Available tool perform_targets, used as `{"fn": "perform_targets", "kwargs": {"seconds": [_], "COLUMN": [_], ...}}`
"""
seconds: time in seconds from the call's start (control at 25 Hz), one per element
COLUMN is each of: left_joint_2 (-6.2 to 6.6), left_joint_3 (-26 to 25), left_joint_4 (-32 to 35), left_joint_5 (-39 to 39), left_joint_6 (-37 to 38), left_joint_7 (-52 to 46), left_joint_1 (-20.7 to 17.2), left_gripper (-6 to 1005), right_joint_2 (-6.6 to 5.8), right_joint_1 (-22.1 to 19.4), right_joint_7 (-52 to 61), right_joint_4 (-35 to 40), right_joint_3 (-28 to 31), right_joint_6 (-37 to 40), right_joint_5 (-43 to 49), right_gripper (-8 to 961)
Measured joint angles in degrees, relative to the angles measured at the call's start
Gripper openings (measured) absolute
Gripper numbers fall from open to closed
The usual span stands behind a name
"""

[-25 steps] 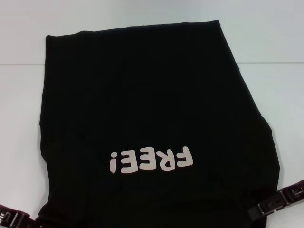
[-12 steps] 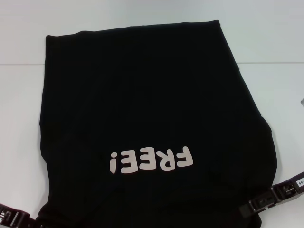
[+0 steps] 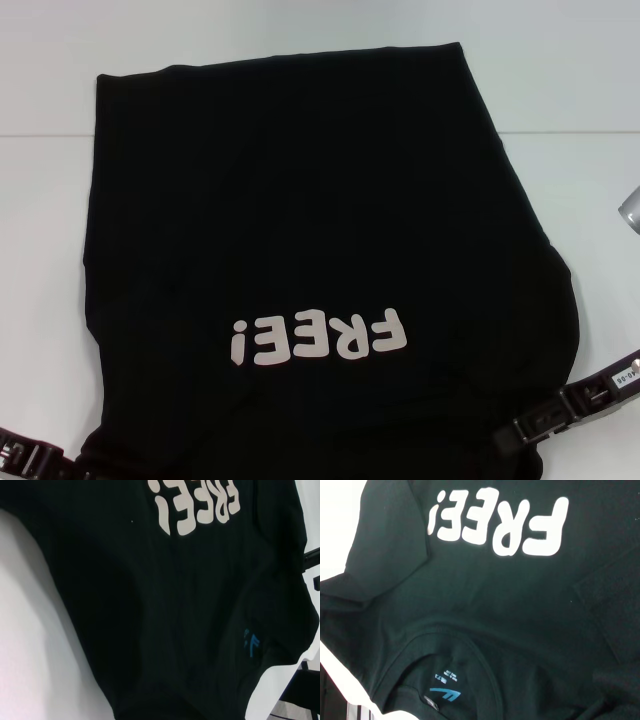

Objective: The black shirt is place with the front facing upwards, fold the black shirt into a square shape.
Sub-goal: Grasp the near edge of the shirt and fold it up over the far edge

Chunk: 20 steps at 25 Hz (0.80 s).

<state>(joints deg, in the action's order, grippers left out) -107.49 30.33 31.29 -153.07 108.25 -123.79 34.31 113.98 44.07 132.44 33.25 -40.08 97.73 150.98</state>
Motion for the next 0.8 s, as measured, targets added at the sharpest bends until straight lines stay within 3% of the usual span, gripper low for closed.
{"fn": "perform_targets", "kwargs": {"seconds": [0.8], "left_joint_2": [0.00], "left_joint_3": [-0.01], "left_joint_4": [0.18], "left_joint_5": [0.41], "left_joint_6": [-0.08], "left_joint_7": [0.10], "left_joint_1": [-0.19], "left_gripper": [34], "right_joint_2": [1.13], "right_joint_1": [1.77], "right_joint_7": [0.96], "right_joint_4": [-0.82], "right_joint_3": [-2.61], "right_joint_6": [0.21], "right_joint_5": [0.06], "right_gripper": [614]}}
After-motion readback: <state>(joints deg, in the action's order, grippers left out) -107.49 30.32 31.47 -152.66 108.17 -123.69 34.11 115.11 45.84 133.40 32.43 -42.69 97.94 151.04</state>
